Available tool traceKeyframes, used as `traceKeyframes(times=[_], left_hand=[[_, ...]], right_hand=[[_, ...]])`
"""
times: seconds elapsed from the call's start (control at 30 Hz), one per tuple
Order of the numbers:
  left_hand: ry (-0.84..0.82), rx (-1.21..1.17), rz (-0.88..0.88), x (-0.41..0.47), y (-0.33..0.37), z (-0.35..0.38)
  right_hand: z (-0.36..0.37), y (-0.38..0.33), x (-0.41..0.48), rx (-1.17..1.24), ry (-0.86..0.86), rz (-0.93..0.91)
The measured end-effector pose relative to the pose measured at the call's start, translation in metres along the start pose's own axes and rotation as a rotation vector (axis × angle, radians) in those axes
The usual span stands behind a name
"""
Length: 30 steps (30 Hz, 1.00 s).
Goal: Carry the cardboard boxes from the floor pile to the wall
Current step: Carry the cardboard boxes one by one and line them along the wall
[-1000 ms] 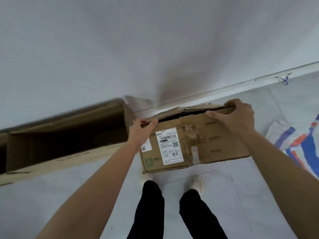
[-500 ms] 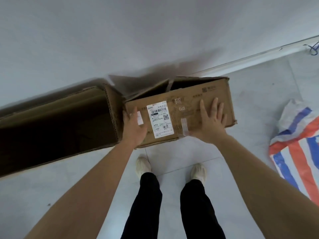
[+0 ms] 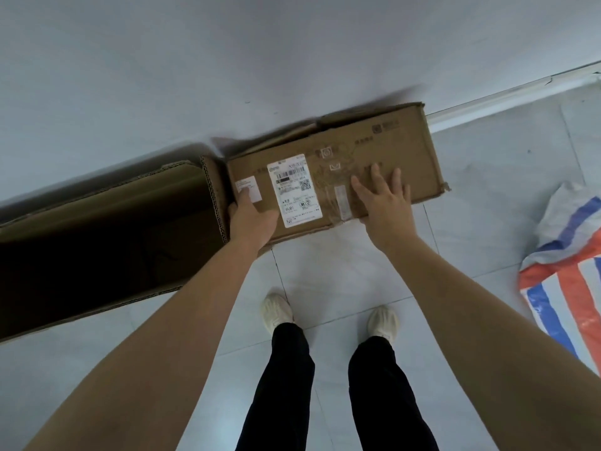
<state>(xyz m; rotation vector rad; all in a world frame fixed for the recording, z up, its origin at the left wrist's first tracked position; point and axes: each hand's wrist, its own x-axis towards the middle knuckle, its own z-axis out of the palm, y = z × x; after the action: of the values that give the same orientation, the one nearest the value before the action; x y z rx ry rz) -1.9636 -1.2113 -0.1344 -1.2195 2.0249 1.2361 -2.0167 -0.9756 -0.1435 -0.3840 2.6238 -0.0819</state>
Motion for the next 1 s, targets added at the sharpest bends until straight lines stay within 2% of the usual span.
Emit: traceKeyframes(times=[0.13, 0.27, 0.33, 0.43, 0.6, 0.7, 1.0], left_hand=[[0.089, -0.096, 0.050, -0.002, 0.003, -0.009], [0.115, -0.072, 0.126, -0.021, 0.011, -0.010], [0.152, -0.002, 0.214, -0.032, 0.015, -0.012], [0.226, 0.054, 0.353, -0.051, 0.025, -0.018], [0.306, 0.105, 0.567, -0.103, 0.073, -0.038], [0.326, 0.118, 0.686, -0.151, 0.115, -0.057], [0.451, 0.019, 1.130, -0.369, 0.305, -0.164]], right_hand=[[-0.005, -0.019, 0.011, 0.137, 0.142, 0.045], [0.005, -0.015, 0.001, 0.157, 0.092, 0.057], [-0.004, -0.013, -0.005, 0.347, 0.063, 0.048], [-0.040, -0.015, -0.018, 0.633, 0.137, 0.052], [-0.130, -0.016, -0.040, 0.757, 0.419, 0.093], [-0.197, -0.015, -0.065, 0.865, 0.524, 0.116], [-0.457, -0.015, -0.195, 0.920, 0.933, 0.041]])
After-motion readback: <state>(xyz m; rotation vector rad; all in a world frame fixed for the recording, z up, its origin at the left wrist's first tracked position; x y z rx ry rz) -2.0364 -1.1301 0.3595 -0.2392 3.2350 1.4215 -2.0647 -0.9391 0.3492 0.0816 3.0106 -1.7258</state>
